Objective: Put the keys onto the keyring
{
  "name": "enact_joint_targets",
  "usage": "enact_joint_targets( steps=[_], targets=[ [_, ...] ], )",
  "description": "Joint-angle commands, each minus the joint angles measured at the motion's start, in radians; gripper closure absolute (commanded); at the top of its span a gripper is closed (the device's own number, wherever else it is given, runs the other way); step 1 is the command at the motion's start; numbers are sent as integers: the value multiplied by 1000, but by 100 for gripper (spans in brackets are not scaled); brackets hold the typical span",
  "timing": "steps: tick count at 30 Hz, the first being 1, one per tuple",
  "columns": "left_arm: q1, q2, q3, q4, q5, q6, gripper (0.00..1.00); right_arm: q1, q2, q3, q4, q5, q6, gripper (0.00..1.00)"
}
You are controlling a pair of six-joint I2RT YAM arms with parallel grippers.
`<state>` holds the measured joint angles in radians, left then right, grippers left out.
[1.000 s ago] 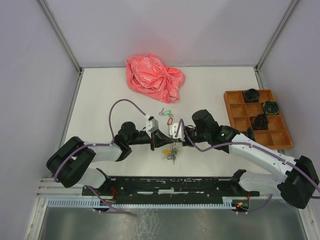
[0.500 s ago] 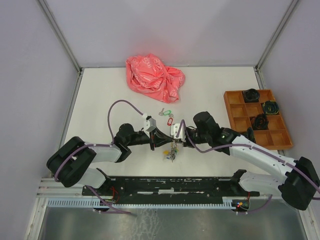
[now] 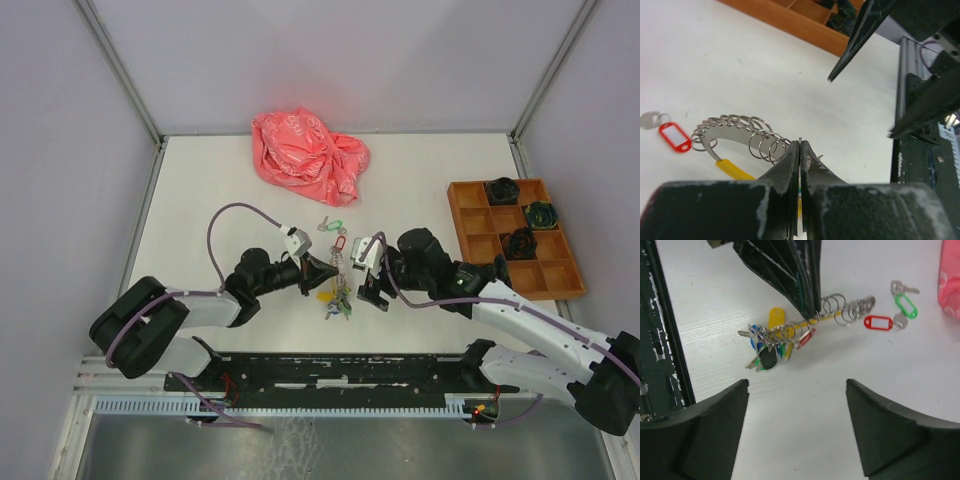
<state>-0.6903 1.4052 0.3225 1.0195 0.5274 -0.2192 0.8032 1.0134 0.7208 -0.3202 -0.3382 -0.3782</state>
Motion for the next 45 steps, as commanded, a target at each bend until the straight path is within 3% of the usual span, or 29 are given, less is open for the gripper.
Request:
enact_joint_targets(
  steps=[1, 8, 17, 19, 24, 32, 39, 45],
  targets=[
    [6, -80, -17, -60, -209, 14, 97, 1, 0, 32, -55, 191, 201, 1],
    [6, -179, -58, -220, -422, -18, 97, 1, -6, 83, -14, 487, 563, 0],
    [32, -203, -118, -291, -650, -97, 96, 1, -125, 20, 1, 697, 617, 0],
    [44, -193, -120, -291, -664, -117, 88, 1, -134, 20, -26, 720, 614, 0],
    [58, -264, -111, -379, -672, -157, 53, 1, -176, 29, -115, 780, 668, 0],
    [61, -642, -44, -772, -757, -214, 18, 1, -269, 95, -334, 881, 745, 0],
    [61, -979, 75, -1105, -873, -352, 1, 1, -357, 122, -408, 884, 768, 0],
    [61, -1047, 255, -1349, -833, -263, 1, 1, -385, 152, -466, 897, 780, 0]
  ],
)
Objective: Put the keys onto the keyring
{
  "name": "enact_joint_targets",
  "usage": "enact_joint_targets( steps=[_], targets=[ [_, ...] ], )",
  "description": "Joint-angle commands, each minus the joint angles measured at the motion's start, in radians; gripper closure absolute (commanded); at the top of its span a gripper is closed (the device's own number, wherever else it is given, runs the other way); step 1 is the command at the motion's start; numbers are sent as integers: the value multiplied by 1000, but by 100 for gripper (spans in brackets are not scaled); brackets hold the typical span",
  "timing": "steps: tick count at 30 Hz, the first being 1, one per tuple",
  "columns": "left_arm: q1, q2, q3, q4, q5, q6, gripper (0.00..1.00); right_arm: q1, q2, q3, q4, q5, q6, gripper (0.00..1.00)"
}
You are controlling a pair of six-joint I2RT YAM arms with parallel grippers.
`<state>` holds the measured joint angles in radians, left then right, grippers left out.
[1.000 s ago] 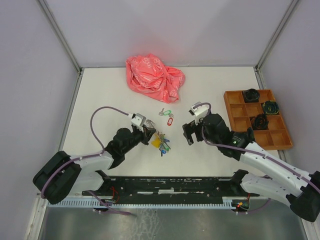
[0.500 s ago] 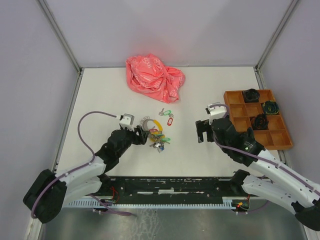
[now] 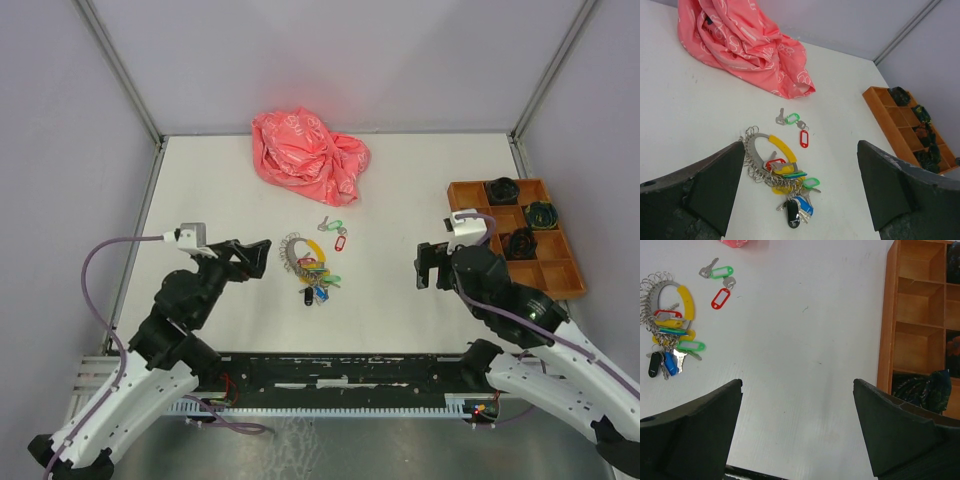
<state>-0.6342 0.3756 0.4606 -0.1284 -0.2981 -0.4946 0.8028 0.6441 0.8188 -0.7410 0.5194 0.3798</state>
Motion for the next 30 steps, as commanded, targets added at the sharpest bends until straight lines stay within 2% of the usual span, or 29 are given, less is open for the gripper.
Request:
enact_joint_targets(
  steps=[1, 7, 12, 30],
  targets=[
    [5, -15, 144, -225, 6, 46, 1, 1, -20, 54, -48, 42, 24, 0],
    [5, -16, 242, -308, 78, 197, 1, 1, -48, 51, -60, 62, 24, 0],
    [6, -62, 182, -262, 37, 206, 1, 1, -67, 52, -77, 90, 23, 0],
    [19, -53, 187, -281, 29, 215, 1, 1, -87, 29, -66, 84, -4, 0]
  ],
)
